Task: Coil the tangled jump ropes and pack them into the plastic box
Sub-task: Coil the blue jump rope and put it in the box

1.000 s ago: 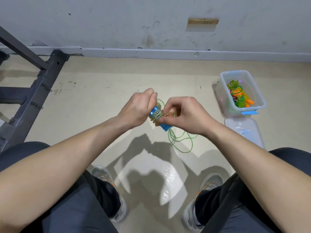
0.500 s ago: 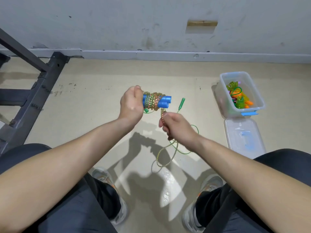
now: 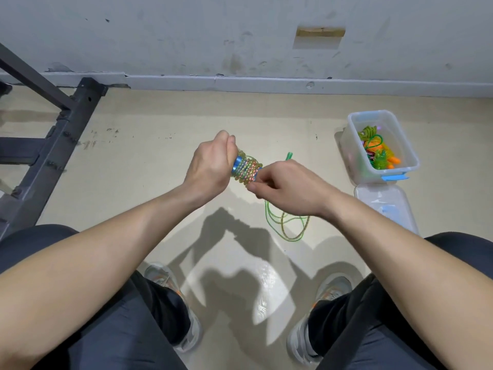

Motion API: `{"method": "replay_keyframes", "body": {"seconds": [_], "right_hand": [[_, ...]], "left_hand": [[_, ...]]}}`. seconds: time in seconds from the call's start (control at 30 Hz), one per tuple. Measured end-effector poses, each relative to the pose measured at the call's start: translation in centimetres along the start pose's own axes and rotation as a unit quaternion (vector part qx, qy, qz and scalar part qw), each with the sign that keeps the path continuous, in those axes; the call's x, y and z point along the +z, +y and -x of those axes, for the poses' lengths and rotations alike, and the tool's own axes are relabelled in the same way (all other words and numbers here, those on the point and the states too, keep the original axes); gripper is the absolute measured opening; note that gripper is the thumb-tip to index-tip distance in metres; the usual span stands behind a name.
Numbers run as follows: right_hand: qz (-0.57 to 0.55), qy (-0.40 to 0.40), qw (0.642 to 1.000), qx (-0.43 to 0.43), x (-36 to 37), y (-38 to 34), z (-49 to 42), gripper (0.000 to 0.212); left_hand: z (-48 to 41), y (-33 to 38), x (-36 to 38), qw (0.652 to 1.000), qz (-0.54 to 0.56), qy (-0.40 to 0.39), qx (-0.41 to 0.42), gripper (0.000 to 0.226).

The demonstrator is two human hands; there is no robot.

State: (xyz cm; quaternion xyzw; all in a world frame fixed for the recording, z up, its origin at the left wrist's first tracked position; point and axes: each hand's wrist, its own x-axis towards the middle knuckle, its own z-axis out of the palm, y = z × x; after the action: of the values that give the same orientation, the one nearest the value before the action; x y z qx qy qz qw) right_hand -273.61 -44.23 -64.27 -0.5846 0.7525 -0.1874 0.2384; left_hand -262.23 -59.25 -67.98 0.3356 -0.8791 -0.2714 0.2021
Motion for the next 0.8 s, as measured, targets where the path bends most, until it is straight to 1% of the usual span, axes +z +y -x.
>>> {"method": "replay_keyframes", "body": {"seconds": [0.07,0.13,0.17,0.2,0.27,0.3,0.37,0.43,0.5,0.57,0.63,0.8], "right_hand": [[0.024,-0.013,1.000,0.000,-0.7,0.6,0.1,0.041],[0.069,0.012,0.997,0.011,-1.3,1.1,0.0,0.046],[0.073,0.023,0.997,0.018,-1.6,1.3,0.0,0.047],[0.043,0.026,0.999,0.021,-1.9,1.8,-0.1,0.047],[-0.095,0.025,0.995,0.015,-2.3,3.2,-0.2,0.038],[-0.165,0.026,0.986,0.016,-2.3,3.9,-0.3,0.034],[-0.283,0.033,0.958,0.032,-2.0,4.7,-0.3,0.032],[-0.364,0.052,0.928,0.056,-1.2,4.8,-0.4,0.030],[-0.423,0.059,0.901,0.072,-0.5,4.6,-0.5,0.036],[-0.456,0.058,0.883,0.088,0.0,4.5,-0.5,0.046],[-0.486,0.055,0.867,0.099,0.2,4.4,-0.5,0.051],[-0.586,0.041,0.801,0.120,0.7,3.9,-0.8,0.040]], "left_hand": [[0.1,0.2,0.0,0.999,0.013,-0.024,0.032,0.036],[0.5,0.3,0.1,0.996,0.027,-0.056,0.060,0.033],[0.7,0.4,0.2,0.995,0.036,-0.069,0.065,0.033],[0.9,0.5,0.3,0.994,0.048,-0.077,0.063,0.034],[1.0,0.8,0.4,0.994,0.067,-0.070,0.055,0.039],[0.9,1.0,0.2,0.994,0.077,-0.063,0.045,0.040],[0.6,1.2,-0.1,0.993,0.108,-0.048,0.009,0.041],[0.4,1.1,-0.3,0.989,0.142,-0.048,-0.023,0.040],[0.5,0.8,-0.1,0.979,0.187,-0.065,-0.046,0.039],[0.6,0.9,0.1,0.966,0.238,-0.075,-0.064,0.037],[0.6,1.0,0.1,0.962,0.255,-0.076,-0.069,0.035],[0.5,0.9,-0.2,0.949,0.295,-0.084,-0.079,0.035]]}}
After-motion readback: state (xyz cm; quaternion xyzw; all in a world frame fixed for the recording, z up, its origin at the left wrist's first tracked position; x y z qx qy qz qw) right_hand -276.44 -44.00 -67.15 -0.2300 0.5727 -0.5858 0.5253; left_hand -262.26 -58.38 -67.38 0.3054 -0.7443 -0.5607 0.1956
